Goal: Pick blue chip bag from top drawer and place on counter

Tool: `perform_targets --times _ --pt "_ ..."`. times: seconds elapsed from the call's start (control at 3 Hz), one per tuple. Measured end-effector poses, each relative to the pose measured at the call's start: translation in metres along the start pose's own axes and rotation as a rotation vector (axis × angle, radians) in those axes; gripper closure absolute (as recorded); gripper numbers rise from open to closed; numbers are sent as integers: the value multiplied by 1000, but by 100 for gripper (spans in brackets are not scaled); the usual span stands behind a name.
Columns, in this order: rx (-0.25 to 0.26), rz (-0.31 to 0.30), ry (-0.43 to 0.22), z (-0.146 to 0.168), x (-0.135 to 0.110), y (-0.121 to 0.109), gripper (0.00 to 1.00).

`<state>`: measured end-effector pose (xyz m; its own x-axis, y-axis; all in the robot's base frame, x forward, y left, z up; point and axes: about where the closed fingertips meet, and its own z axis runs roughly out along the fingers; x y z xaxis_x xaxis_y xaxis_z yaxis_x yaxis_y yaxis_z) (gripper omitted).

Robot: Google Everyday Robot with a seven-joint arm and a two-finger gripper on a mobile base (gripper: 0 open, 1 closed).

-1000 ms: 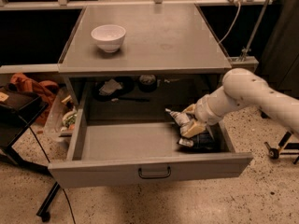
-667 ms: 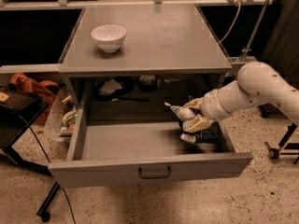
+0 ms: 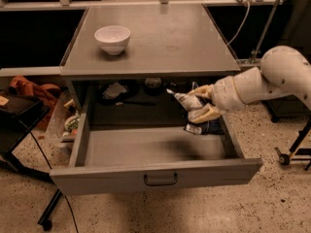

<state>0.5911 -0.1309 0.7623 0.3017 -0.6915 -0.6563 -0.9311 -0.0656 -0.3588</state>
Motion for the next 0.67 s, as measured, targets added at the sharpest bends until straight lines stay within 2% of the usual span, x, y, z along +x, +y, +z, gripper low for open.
perform_targets --times 0.33,0.67 --pt "58 -35 -12 -15 -21 -27 100" --pt "132 -81 27 -35 -44 -56 100"
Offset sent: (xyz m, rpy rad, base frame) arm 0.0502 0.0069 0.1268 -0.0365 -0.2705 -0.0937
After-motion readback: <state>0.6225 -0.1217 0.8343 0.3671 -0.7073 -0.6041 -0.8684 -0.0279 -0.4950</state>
